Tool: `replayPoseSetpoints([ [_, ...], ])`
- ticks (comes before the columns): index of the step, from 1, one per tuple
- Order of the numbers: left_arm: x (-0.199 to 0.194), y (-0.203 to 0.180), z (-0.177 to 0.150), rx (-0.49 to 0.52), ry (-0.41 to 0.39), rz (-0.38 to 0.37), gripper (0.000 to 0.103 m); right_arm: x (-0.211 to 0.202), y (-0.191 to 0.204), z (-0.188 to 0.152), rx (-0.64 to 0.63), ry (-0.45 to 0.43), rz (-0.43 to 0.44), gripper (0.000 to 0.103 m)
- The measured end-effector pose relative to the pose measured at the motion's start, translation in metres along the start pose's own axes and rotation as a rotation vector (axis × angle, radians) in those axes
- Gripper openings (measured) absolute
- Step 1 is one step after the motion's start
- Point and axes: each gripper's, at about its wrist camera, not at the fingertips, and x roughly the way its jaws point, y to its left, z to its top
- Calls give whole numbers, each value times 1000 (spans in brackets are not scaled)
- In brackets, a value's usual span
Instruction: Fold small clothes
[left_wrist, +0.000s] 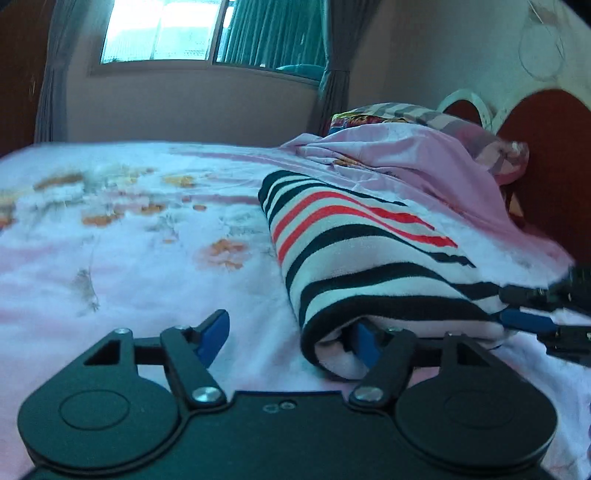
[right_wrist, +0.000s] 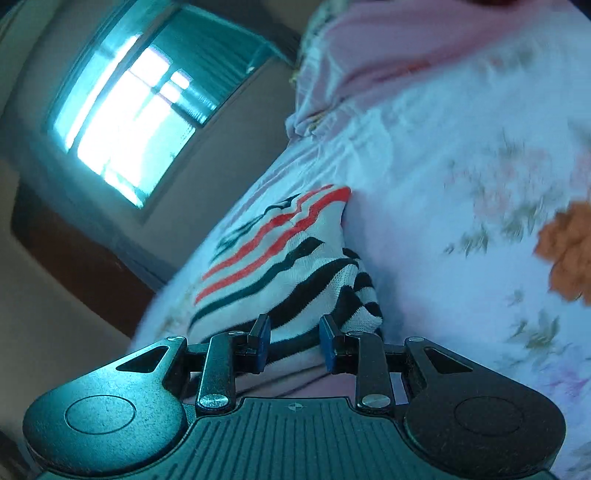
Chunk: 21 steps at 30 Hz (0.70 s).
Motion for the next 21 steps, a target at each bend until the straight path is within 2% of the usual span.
replayPoseSetpoints([
  [1, 3, 0, -1, 2, 23, 2, 68, 6, -3, 3, 38, 29, -24, 29],
  [2, 5, 3, -1, -7, 31, 12, 68, 1, -4, 5, 63, 35, -13, 29],
  [6, -1, 7, -3, -29, -5, 14, 66, -17, -13, 4, 153, 34, 57, 31],
  [7, -1, 6, -4, -33, -12, 18, 66, -17, -16, 4, 176, 39, 72, 41],
  [9, -4, 8, -5, -48, -22, 24, 66, -14, -18, 4, 195, 32, 92, 46],
  [12, -4, 16, -9, -108, -15, 27, 67, -5, -17, 5, 210, 53, 73, 46],
  [15, -4, 25, -10, -163, -2, 14, 67, -8, -19, 4, 230, 60, 94, 46],
  [19, -11, 12, -11, -105, -25, 38, 66, -11, -27, 0, 259, 74, 101, 46],
  [21, -8, 8, -10, -90, -5, 21, 67, -6, -30, -3, 260, 77, 83, 46],
])
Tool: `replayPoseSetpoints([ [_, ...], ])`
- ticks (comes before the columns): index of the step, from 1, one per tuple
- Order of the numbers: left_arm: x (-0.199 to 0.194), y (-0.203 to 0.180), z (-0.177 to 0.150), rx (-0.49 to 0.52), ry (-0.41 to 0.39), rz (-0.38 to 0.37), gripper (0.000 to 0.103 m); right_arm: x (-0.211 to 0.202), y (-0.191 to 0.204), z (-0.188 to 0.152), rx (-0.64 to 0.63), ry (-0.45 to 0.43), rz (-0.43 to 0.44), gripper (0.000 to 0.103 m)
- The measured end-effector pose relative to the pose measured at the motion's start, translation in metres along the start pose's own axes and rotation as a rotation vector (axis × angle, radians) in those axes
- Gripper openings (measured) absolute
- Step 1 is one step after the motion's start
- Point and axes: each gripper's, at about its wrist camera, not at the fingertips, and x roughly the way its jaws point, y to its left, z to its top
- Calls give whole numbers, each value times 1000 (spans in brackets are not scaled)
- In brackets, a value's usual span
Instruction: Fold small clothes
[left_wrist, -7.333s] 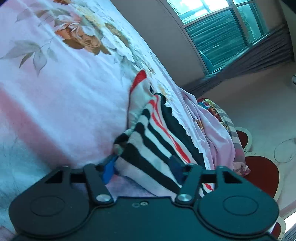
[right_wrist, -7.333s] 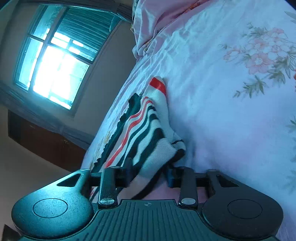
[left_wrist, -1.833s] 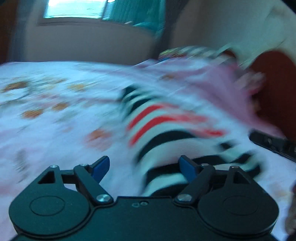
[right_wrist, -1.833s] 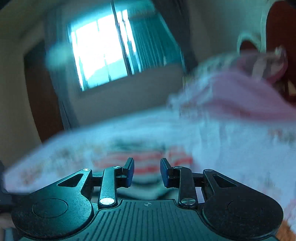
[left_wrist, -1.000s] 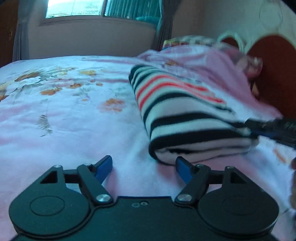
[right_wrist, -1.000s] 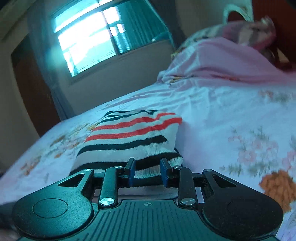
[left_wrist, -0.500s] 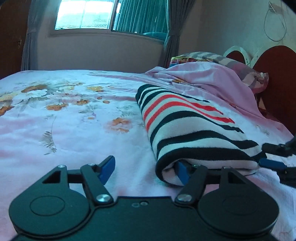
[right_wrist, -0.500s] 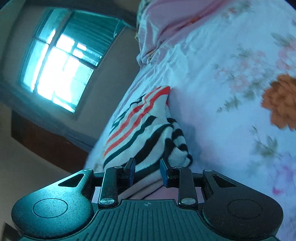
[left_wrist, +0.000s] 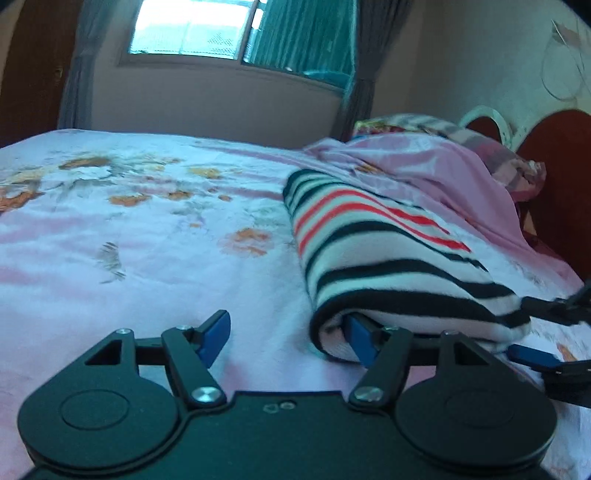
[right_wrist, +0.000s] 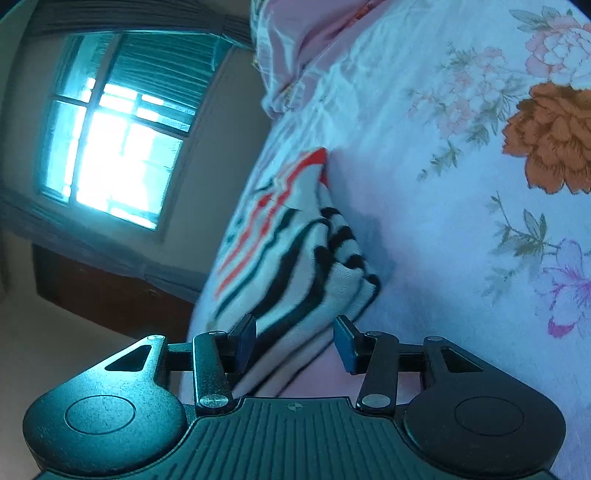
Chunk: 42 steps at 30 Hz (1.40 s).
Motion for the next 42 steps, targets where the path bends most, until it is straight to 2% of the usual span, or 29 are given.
replayPoseSetpoints([
  [2, 7, -4, 3, 9, 25, -11, 67, 6, -2, 1, 10, -19, 14, 46],
  [5, 16, -6, 9, 38, 37, 15, 69, 7, 10, -3, -63, -75, 19, 46],
  [7, 32, -4, 12, 34, 96, -16, 76, 18, 13, -3, -94, -74, -29, 46],
  [8, 41, -6, 14, 70, 130, -32, 76, 25, 12, -3, -100, -67, -58, 45],
  [10, 37, -4, 21, 99, 80, -33, 49, 37, 23, 0, -168, -49, -93, 9],
  [11, 29, -2, 21, 82, 38, -17, 48, 36, 32, 0, -212, -57, -87, 9],
  [12, 17, -3, 18, 69, -27, 25, 42, 30, 44, -1, -272, -87, -41, 9],
  [13, 8, -7, 12, 76, -55, 56, 36, 21, 59, -4, -351, -119, 10, 8],
  [15, -3, -16, -5, 78, -72, 88, 36, 10, 80, -11, -466, -146, 16, 8],
  [16, -3, -17, -12, 72, -57, 96, 41, 11, 78, -14, -478, -143, -21, 8],
  [17, 2, -13, -13, 44, -30, 99, 47, 17, 67, -15, -468, -131, -77, 8],
  [18, 9, -5, -10, -9, 9, 97, 63, 30, 49, -14, -437, -90, -169, 8],
  [19, 15, 6, -7, -74, 44, 69, 65, 43, 22, -11, -365, -32, -204, 8],
  [20, 15, 13, -5, -114, 53, 43, 65, 42, 6, -7, -293, -23, -145, 8],
  [21, 14, 16, -4, -107, 69, 27, 65, 39, 2, -2, -261, -4, -105, 8],
  [23, 3, 18, -5, -56, 77, 10, 65, 31, 3, 2, -251, 33, -91, 11],
  [24, -4, 24, -5, -58, 88, -8, 61, 20, 6, 2, -267, 24, -89, 15],
  [25, -12, 30, -4, -54, 87, 3, 52, 4, 12, 0, -325, -17, -95, 16],
  [26, -21, 36, -2, -48, 69, 23, 52, -10, 18, 1, -389, -53, -109, 16],
  [28, -40, 42, 11, -47, -34, 62, 52, -29, 29, 4, -485, -134, -112, 15],
  [29, -41, 40, 21, -37, -72, 44, 52, -28, 35, 4, -517, -154, -105, 15],
  [31, -27, 16, 50, 23, -120, -26, 53, -13, 50, 12, -616, -176, -142, 15],
  [33, -5, -14, 75, 81, -133, -108, 54, 11, 64, 17, -706, -177, -158, 15],
  [36, 44, -55, 98, 186, -89, -195, 51, 46, 79, 29, -786, -188, -169, 15],
  [37, 62, -66, 100, 229, -54, -200, 45, 55, 82, 34, -793, -192, -171, 15],
  [39, 95, -79, 90, 309, 15, -128, 48, 71, 83, 43, -800, -167, -165, 15],
  [40, 111, -78, 81, 342, 69, -92, 49, 88, 80, 41, -846, -128, -197, 15],
  [41, 117, -73, 71, 353, 60, -65, 50, 115, 71, 38, -856, -24, -279, 15],
  [42, 116, -71, 62, 359, 31, -52, 50, 131, 57, 34, -847, 16, -304, 16],
])
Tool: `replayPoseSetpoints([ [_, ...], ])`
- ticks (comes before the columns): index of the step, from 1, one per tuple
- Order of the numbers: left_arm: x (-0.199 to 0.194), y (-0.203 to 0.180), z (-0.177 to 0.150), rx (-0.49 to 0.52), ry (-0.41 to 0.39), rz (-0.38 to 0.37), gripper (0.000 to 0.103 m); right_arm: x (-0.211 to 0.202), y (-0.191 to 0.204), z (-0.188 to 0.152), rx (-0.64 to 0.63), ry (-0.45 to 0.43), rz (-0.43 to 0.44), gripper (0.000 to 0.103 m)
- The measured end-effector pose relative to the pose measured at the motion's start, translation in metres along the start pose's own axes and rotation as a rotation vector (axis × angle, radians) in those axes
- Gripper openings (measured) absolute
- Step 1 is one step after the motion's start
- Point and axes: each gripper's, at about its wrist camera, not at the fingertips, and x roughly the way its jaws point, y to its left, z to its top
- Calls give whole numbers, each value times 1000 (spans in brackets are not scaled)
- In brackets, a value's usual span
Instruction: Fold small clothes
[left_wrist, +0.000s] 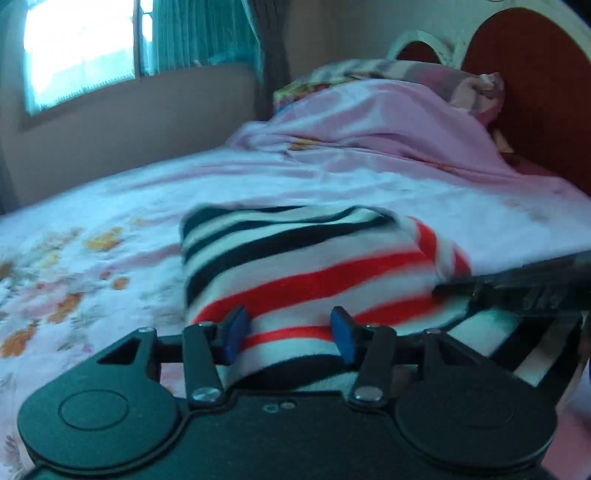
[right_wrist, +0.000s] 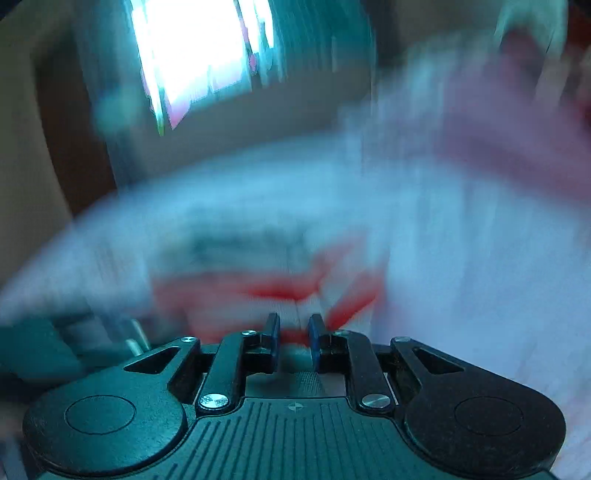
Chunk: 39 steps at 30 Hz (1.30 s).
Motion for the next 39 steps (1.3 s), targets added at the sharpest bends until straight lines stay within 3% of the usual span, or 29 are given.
replayPoseSetpoints([
  [3, -16, 7, 7, -56, -12, -17, 49, -1, 1, 7, -39, -13, 3, 17],
  [5, -34, 17, 16, -52, -76, 0, 52, -22, -5, 19, -34, -85, 27, 17],
  [8, -21, 35, 39, -80, -79, 9, 65, -27, -8, 41, -30, -167, 26, 17],
  [10, 10, 39, 40, -70, 32, 25, 73, 0, -11, 46, -21, -91, 2, 17],
  [11, 27, 38, 33, -51, 100, 22, 77, 22, -11, 43, -32, 18, -23, 17],
  [12, 36, 41, 24, -75, 111, 16, 88, 41, -11, 33, -57, 87, -43, 17],
  [13, 40, 47, 22, -121, 120, 20, 92, 42, -8, 28, -109, 57, -65, 17],
  [15, 35, 59, 24, -206, 127, -16, 87, 36, -4, 33, -117, 62, -81, 17],
  [18, 15, 57, 29, -129, 59, 3, 85, 13, -2, 40, -107, -15, -39, 17],
  [20, 12, 63, 35, -131, 30, 27, 84, 6, 7, 45, -129, -66, -40, 18],
  [21, 18, 67, 41, -137, 30, 31, 84, 7, 10, 49, -128, -77, -38, 30],
  [22, 23, 71, 46, -152, 33, 31, 84, 9, 12, 53, -128, -84, -30, 55],
  [24, 35, 74, 53, -135, 43, 44, 85, 20, 20, 59, -153, -88, -39, 70],
  [28, 61, 68, 45, -55, 106, 62, 88, 65, 14, 58, -150, 88, -60, 70],
  [39, 57, 64, 43, -56, 113, 83, 87, 64, 8, 56, -128, 78, -58, 70],
])
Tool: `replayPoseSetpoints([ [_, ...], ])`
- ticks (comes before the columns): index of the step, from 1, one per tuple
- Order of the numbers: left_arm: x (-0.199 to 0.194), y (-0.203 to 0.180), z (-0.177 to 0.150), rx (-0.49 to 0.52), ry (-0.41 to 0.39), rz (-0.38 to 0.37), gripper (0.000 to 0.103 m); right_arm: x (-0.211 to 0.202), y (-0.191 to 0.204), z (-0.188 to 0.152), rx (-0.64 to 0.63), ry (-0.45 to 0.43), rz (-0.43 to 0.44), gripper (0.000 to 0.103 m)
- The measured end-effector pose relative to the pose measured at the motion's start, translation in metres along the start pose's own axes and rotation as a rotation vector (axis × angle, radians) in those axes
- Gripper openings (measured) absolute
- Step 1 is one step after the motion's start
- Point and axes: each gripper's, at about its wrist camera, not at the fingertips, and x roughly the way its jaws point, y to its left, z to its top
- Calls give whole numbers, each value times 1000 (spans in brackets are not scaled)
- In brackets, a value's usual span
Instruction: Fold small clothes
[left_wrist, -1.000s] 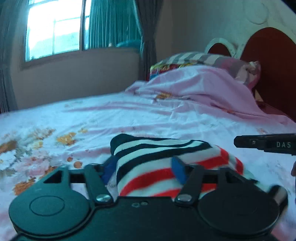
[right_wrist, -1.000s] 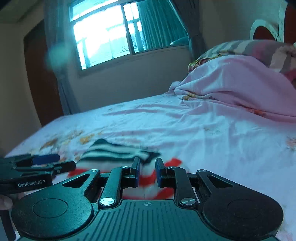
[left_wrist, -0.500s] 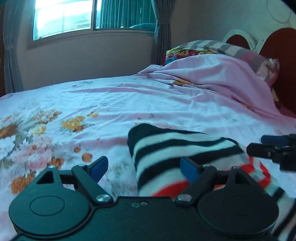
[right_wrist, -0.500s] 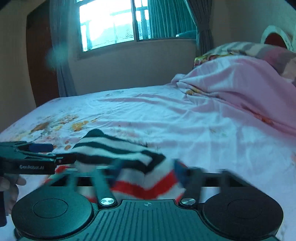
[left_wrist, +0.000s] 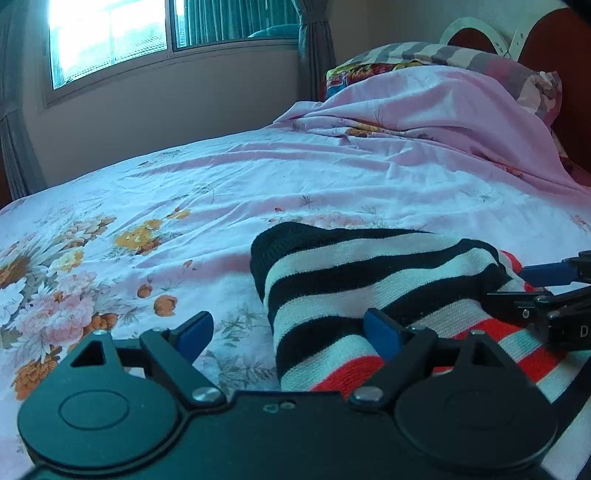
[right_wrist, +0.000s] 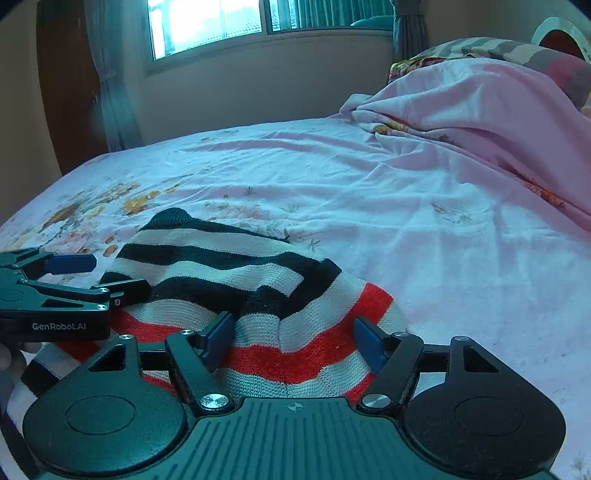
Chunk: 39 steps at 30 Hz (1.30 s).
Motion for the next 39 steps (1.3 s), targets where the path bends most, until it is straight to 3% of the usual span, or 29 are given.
replayPoseSetpoints([
  [2, -15, 1, 4, -3, -9, -17, 81, -7, 0, 3, 14, 4, -12, 70],
  [4, -43, 3, -1, -7, -51, -62, 83, -37, 0, 0, 11, -88, 2, 69],
  [5, -54, 4, -7, -18, -56, -92, 83, -52, -1, -6, 20, -119, 15, 65],
  [6, -64, 6, -15, -32, -49, -137, 83, -67, -3, -14, 29, -125, 29, 52],
  [7, -73, 6, -27, -47, -35, -159, 81, -78, -3, -23, 32, -131, 35, 46],
  [10, -89, 11, -56, -143, -29, -207, 82, -99, -4, -54, 70, -109, 44, 46],
  [13, -91, 16, -72, -243, -3, -221, 82, -90, 0, -82, 102, -39, 34, 46],
  [16, -101, 12, -78, -233, -9, -192, 80, -95, -1, -85, 168, -68, 33, 46],
  [19, -119, 14, -84, -217, -2, -212, 78, -120, 4, -90, 187, -130, 39, 46],
  [22, -129, 23, -104, -263, 19, -262, 79, -142, 2, -109, 255, -143, 33, 46],
  [26, -146, 31, -124, -336, -25, -286, 78, -168, -3, -135, 392, -203, 39, 46],
  [30, -156, 20, -137, -259, -26, -251, 76, -180, -11, -145, 500, -256, 64, 46],
  [36, -145, -3, -131, -151, -27, -164, 76, -180, -15, -140, 531, -257, 68, 46],
  [39, -142, -5, -125, -146, -92, -155, 62, -168, -15, -136, 554, -229, 78, 46],
])
